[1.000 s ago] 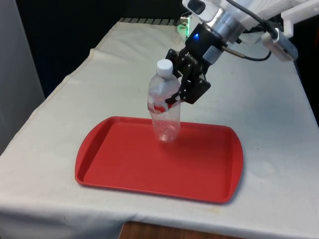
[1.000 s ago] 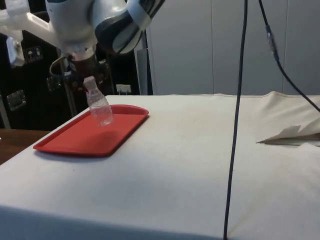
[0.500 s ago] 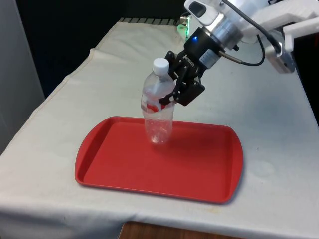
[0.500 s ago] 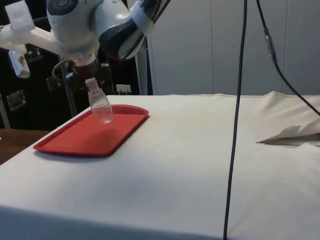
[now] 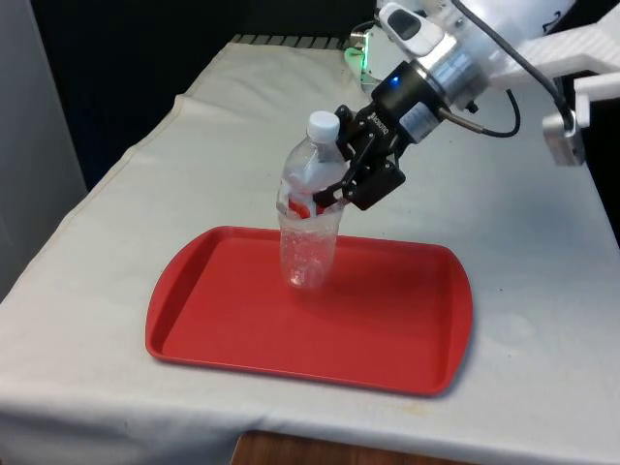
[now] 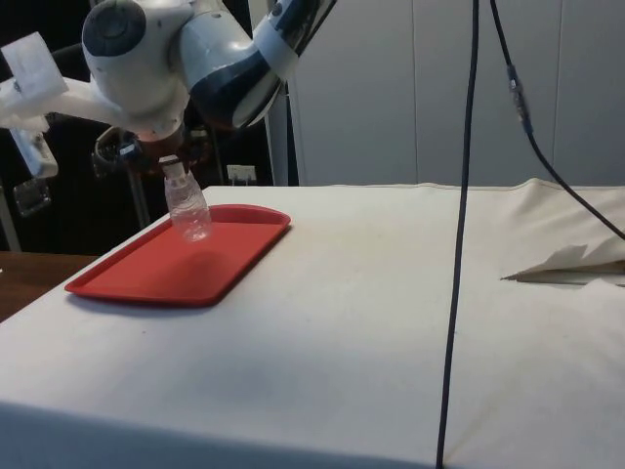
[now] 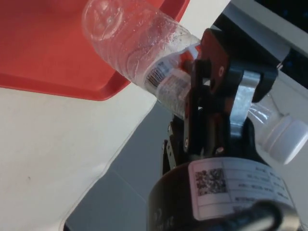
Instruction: Place the bottle upright on the tray.
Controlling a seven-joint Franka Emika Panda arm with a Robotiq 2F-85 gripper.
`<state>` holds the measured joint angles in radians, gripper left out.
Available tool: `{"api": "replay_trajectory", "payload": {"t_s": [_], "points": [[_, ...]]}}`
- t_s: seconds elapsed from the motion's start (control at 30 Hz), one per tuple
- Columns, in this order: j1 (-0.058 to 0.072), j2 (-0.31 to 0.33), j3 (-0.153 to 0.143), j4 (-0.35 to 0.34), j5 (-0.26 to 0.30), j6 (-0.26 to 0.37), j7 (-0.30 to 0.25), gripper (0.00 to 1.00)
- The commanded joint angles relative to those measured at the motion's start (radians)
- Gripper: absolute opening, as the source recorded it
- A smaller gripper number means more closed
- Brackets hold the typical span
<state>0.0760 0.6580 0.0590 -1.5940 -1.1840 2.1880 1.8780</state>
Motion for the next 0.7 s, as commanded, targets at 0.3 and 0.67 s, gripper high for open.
{"api": "replay_trajectory", "payload": {"t_s": [0.3, 0.67], "points": [[0.009, 0.007, 0.010, 0.002, -0.041, -0.029, 0.062, 0.00], [0.000, 0.014, 0.015, 0.012, -0.025, -0.007, 0.121, 0.00]]}}
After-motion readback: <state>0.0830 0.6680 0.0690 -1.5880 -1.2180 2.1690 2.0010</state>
